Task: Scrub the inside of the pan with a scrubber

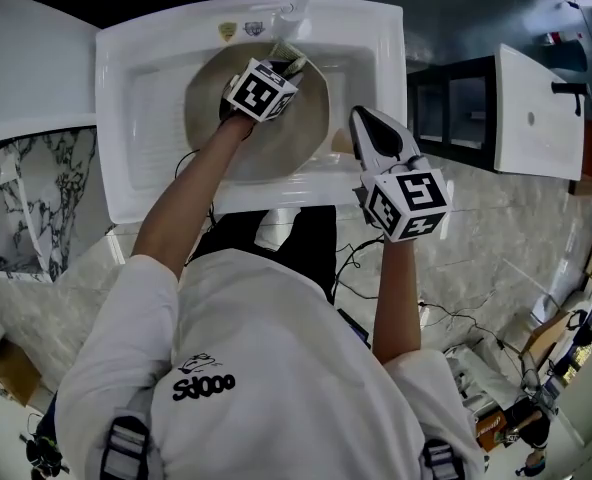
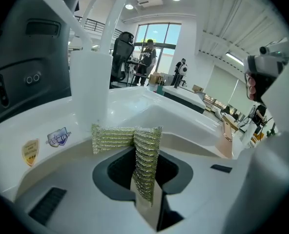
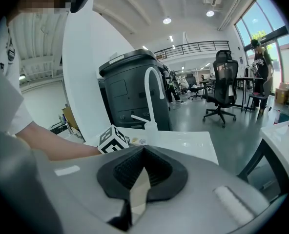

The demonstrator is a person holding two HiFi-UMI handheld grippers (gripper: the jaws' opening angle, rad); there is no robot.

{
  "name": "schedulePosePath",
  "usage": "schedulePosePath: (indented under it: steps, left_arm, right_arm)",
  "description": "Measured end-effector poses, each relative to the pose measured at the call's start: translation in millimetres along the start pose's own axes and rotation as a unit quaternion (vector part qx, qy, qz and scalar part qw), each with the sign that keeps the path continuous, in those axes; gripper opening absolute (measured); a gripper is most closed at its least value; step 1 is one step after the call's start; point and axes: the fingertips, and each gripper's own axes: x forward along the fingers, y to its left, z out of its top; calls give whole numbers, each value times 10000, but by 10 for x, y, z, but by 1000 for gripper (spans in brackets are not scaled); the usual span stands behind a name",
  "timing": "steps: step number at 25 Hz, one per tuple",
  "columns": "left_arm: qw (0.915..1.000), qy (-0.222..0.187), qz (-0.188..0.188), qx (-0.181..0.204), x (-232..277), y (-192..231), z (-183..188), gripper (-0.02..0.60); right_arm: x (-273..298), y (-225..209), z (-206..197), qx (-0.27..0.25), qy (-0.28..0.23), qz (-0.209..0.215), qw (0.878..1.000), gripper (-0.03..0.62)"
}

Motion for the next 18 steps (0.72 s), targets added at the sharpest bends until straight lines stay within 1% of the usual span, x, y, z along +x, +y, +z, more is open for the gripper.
schedulePosePath:
  steps: [3, 9, 13, 18]
  left_arm:
    - [10000, -35, -5, -52, 36, -27, -1, 75]
    - [9971, -212, -529, -507, 122, -239, -52, 75]
    - [9955, -88, -839, -441, 147, -413, -104, 75]
    - [9908, 101, -1322, -275, 169, -665, -153, 75]
  right_arm:
    - [10, 7, 24, -46, 15, 13, 10000, 9]
    - [-83, -28, 128, -101, -56, -131, 9998, 9]
    - [-187, -58, 162, -93, -102, -216, 9997, 9]
    - [-292, -113, 173, -42, -122, -330, 9994, 9]
